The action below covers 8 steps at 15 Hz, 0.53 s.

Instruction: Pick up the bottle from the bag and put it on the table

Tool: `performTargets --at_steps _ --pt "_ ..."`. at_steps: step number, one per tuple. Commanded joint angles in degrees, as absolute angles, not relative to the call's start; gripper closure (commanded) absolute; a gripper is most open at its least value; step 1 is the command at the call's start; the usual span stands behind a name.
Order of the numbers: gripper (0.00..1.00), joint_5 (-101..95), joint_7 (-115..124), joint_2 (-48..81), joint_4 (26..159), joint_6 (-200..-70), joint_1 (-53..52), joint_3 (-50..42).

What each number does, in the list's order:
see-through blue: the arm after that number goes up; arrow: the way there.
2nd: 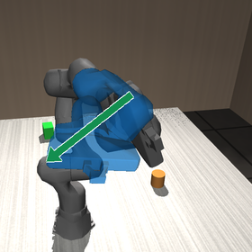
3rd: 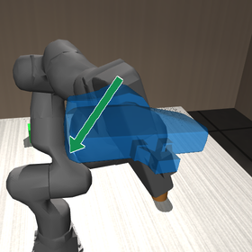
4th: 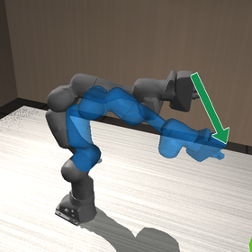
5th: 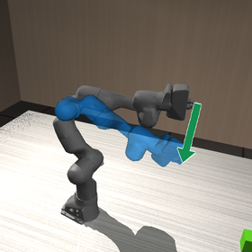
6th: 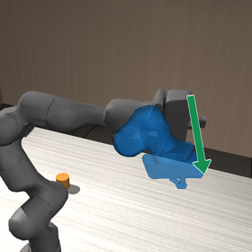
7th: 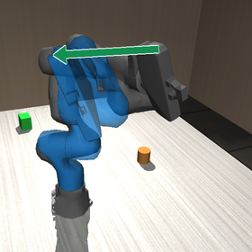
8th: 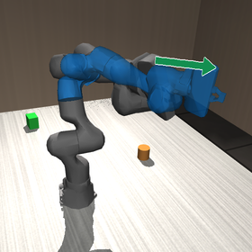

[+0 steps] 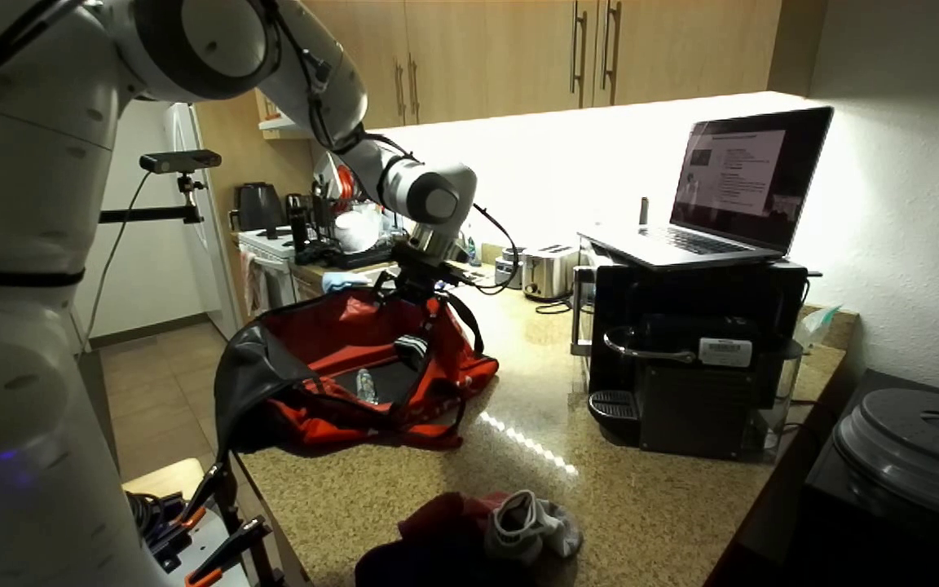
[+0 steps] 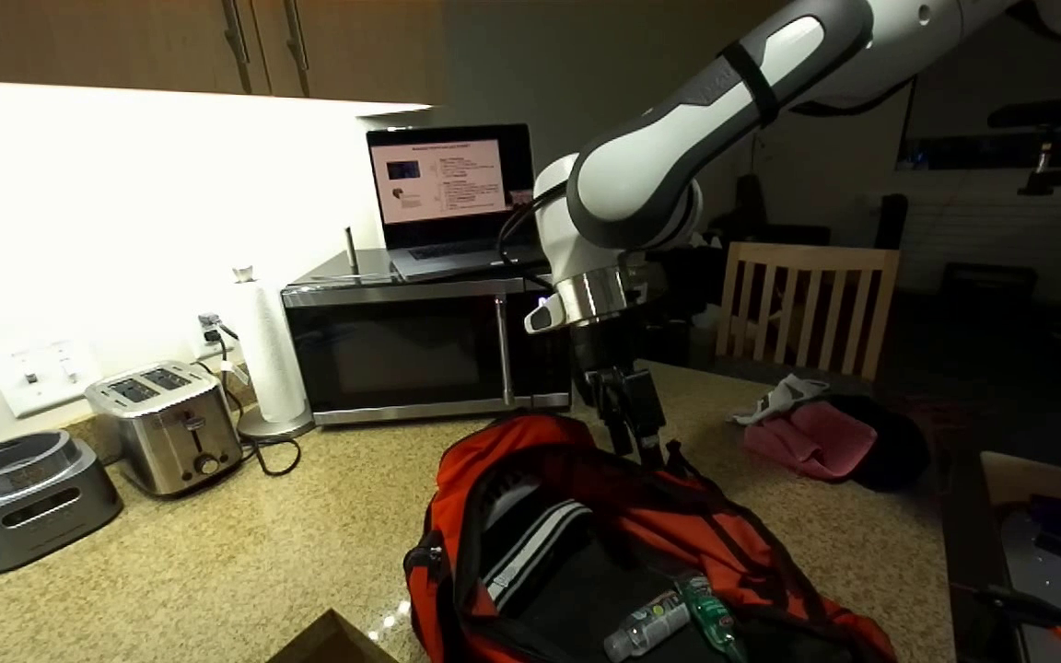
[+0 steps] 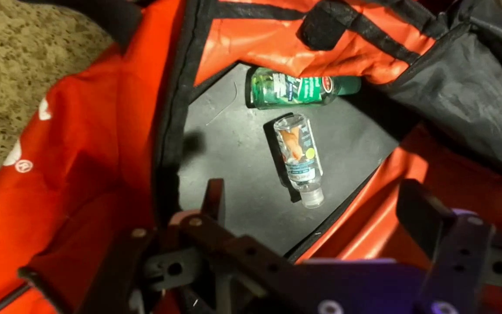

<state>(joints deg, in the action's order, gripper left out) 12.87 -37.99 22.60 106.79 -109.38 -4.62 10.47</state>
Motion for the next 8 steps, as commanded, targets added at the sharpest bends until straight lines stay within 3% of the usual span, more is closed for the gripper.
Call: performTargets --at_steps 1,8 --pt "0.0 12.86 -32.06 16.87 115.84 -116.99 -6.02 11.12" --pt "0.0 12.3 -31.44 10.41 126.4 -122.17 -5.07 10.51"
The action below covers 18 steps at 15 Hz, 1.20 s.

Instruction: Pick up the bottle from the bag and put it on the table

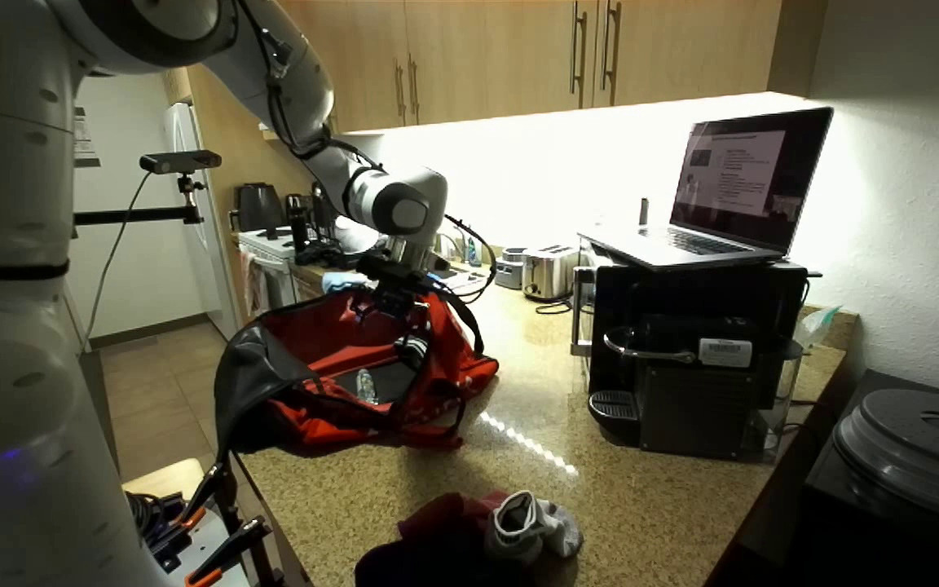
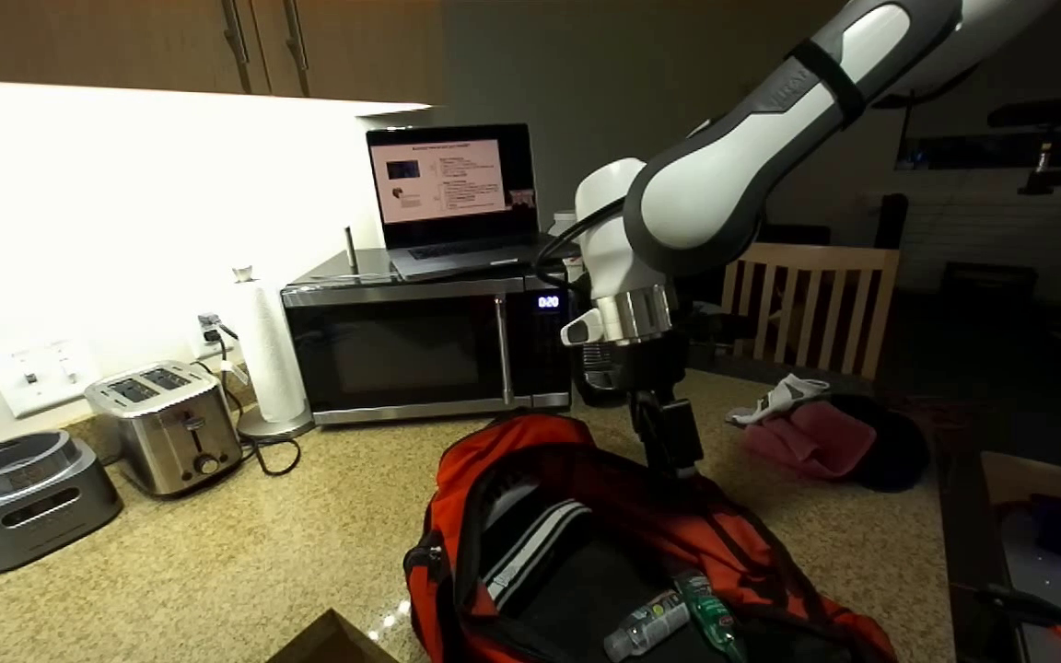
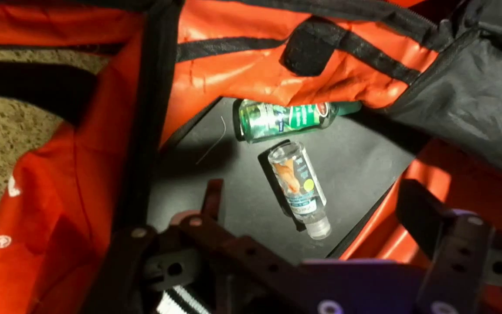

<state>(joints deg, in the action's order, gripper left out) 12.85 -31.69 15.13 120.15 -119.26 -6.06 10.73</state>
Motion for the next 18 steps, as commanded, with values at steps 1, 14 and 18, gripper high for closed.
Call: performTargets --at_steps 1,14,18 --pt "0.0 11.37 -31.24 9.83 127.53 -123.05 -5.09 9.96" --pt "0.0 3.74 -34.57 9.71 128.19 -123.11 -3.26 6.45" --pt "0.0 4.35 -34.05 10.83 126.72 -122.23 -3.36 6.38"
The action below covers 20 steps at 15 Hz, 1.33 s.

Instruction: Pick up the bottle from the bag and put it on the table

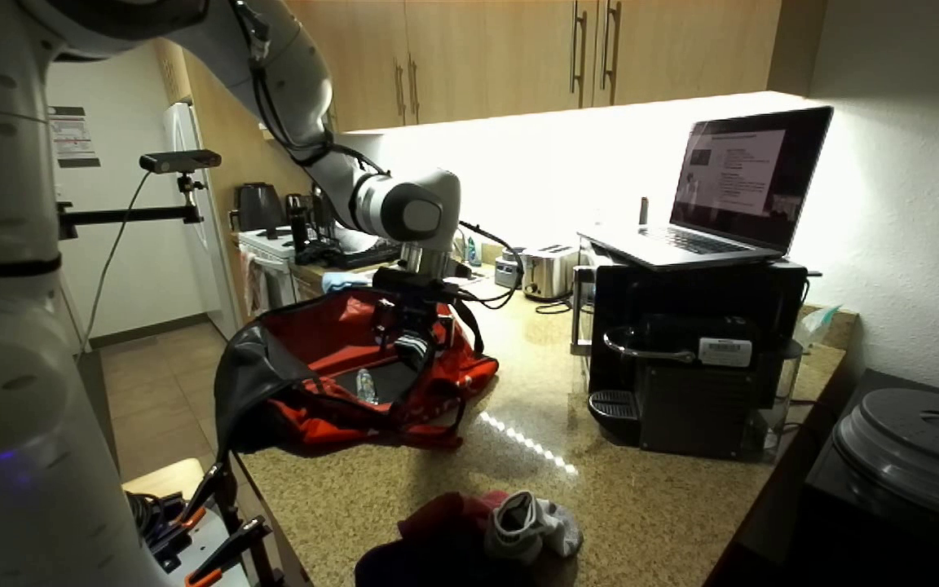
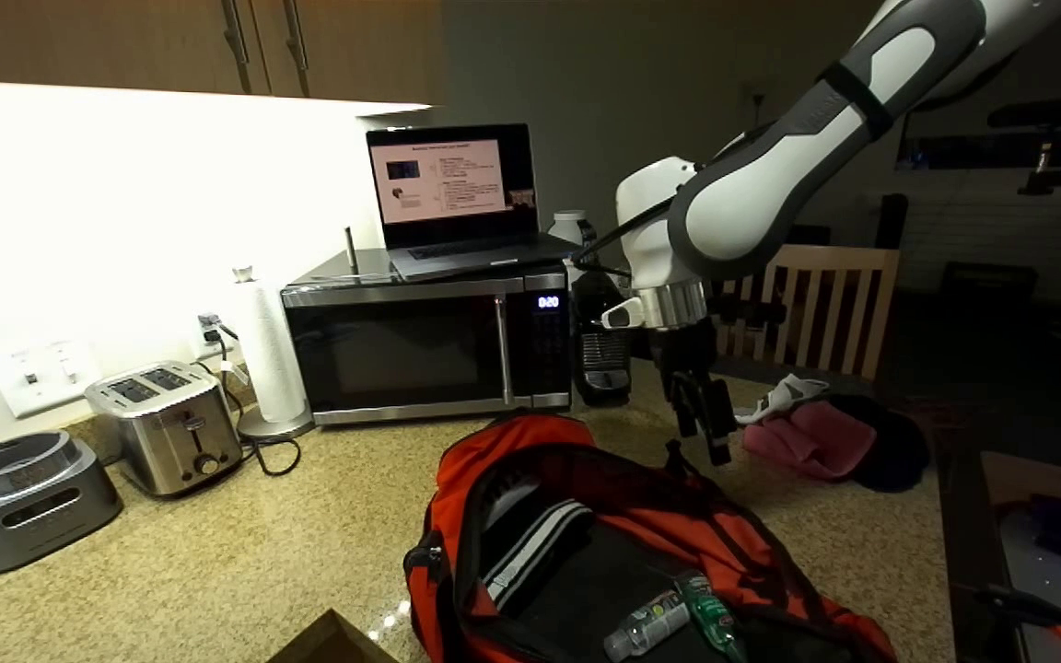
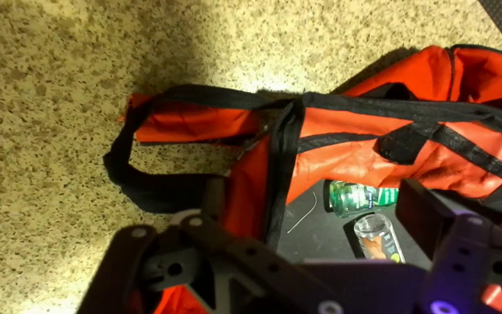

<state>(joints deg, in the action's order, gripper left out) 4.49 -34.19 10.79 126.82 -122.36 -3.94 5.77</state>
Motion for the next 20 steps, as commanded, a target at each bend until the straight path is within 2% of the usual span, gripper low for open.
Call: performTargets --at_steps 1,20 --pt "0.0 4.36 -34.18 10.67 126.72 -122.22 -3.32 6.35" --pt "0.0 4.88 -33.48 12.91 124.77 -122.71 -3.87 7.0"
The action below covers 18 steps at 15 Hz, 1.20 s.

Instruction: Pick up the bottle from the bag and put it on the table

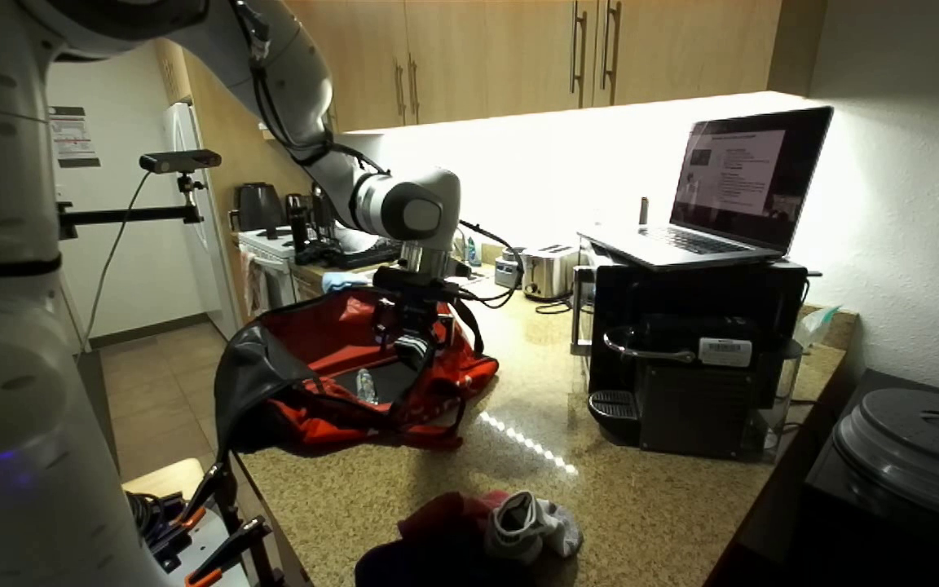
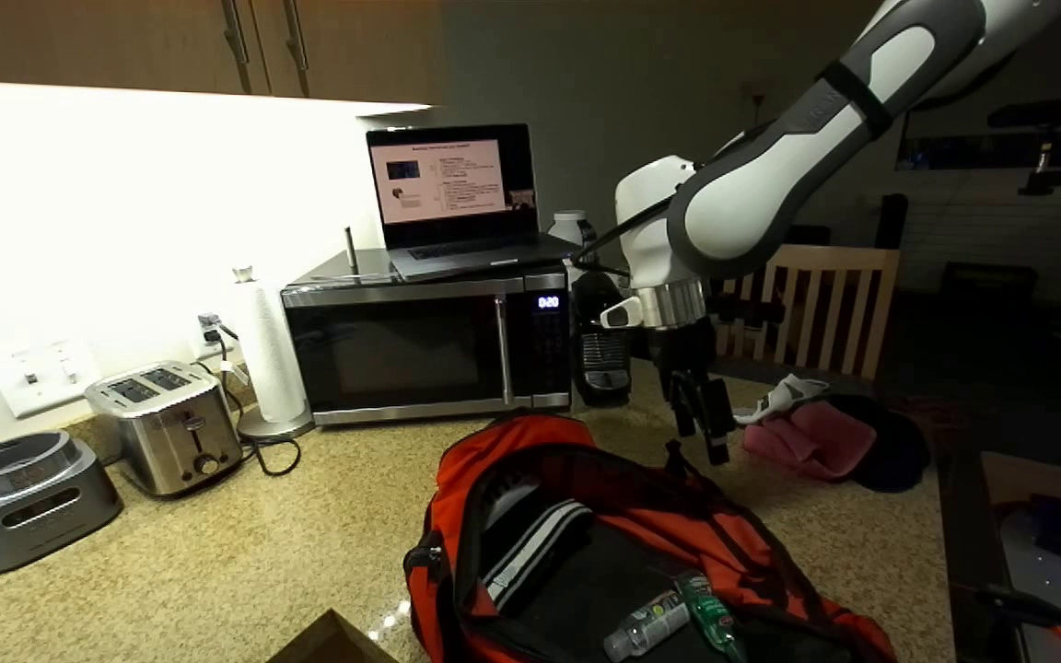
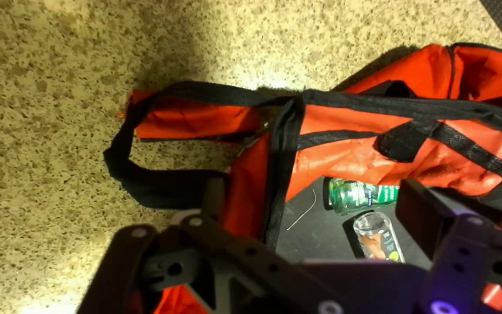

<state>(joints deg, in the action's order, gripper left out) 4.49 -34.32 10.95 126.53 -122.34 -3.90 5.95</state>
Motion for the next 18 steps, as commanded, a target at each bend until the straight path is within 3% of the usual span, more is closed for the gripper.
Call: performTargets --at_steps 1,18 --pt "0.0 4.47 -32.03 13.7 124.13 -123.11 -4.24 7.2" --pt "0.0 7.44 -20.47 29.23 112.41 -126.42 -7.07 13.11"
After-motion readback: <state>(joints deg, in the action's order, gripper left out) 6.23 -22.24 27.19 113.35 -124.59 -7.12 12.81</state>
